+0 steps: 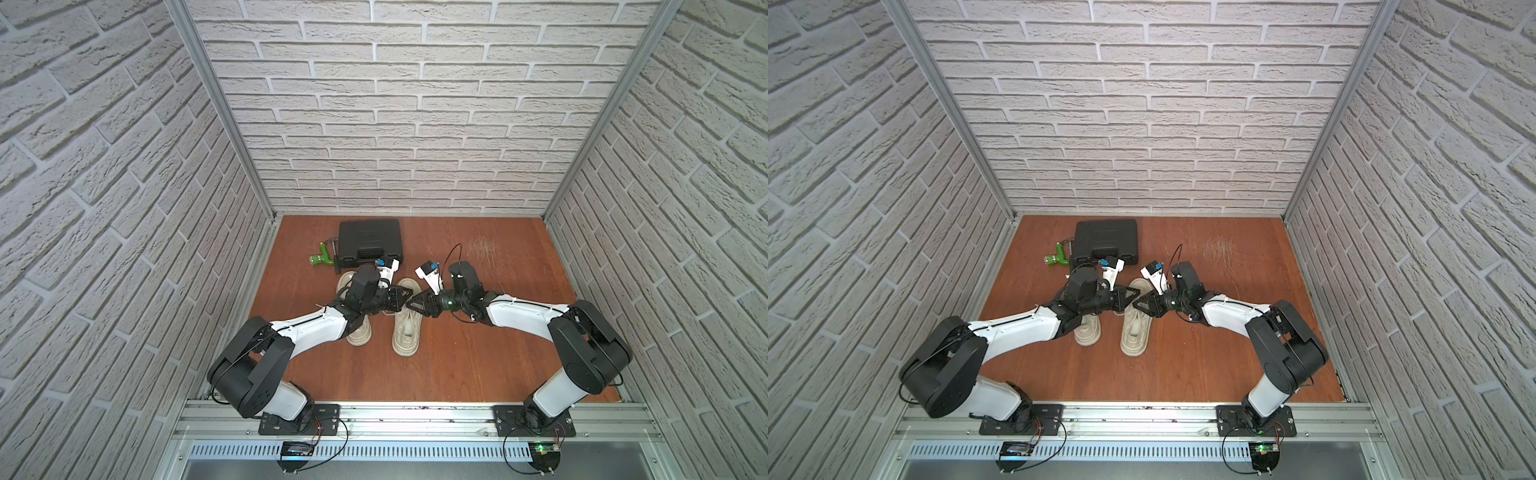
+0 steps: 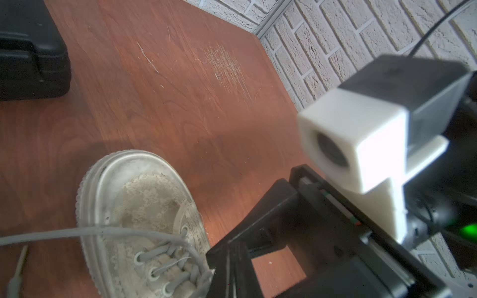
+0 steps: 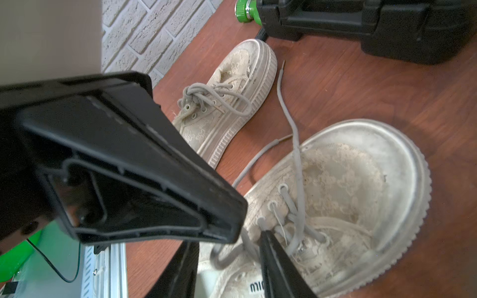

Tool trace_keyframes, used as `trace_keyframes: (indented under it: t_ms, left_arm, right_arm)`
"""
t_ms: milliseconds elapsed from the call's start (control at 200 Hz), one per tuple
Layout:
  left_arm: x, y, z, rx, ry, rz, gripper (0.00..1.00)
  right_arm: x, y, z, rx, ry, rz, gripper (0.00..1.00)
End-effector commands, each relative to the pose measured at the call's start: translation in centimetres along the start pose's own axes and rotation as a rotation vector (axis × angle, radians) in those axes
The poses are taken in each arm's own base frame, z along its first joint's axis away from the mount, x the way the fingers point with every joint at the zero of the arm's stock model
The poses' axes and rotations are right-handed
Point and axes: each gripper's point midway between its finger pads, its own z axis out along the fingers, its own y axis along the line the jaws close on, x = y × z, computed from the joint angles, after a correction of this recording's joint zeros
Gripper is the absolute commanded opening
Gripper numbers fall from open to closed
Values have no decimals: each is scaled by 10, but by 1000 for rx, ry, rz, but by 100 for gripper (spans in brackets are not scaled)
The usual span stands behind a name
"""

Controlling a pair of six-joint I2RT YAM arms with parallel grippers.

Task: Tie the shoes
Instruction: Wrap the shoelace around the shoelace.

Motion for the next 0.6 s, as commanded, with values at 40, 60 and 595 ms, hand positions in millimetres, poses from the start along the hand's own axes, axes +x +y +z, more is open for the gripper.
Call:
trace_keyframes:
  t_ms: [40, 60, 595]
  left_arm:
    - [-18, -11, -3, 27, -42, 34, 0]
    - [-18, -11, -3, 27, -41, 32, 0]
    - [-32, 30, -50, -141, 3, 80, 54]
  right_arm:
    - [-25, 13, 1, -42, -73, -48, 41]
    - [-25, 12, 1, -41, -73, -47, 40]
    - [-10, -1, -6, 65, 1, -67, 3]
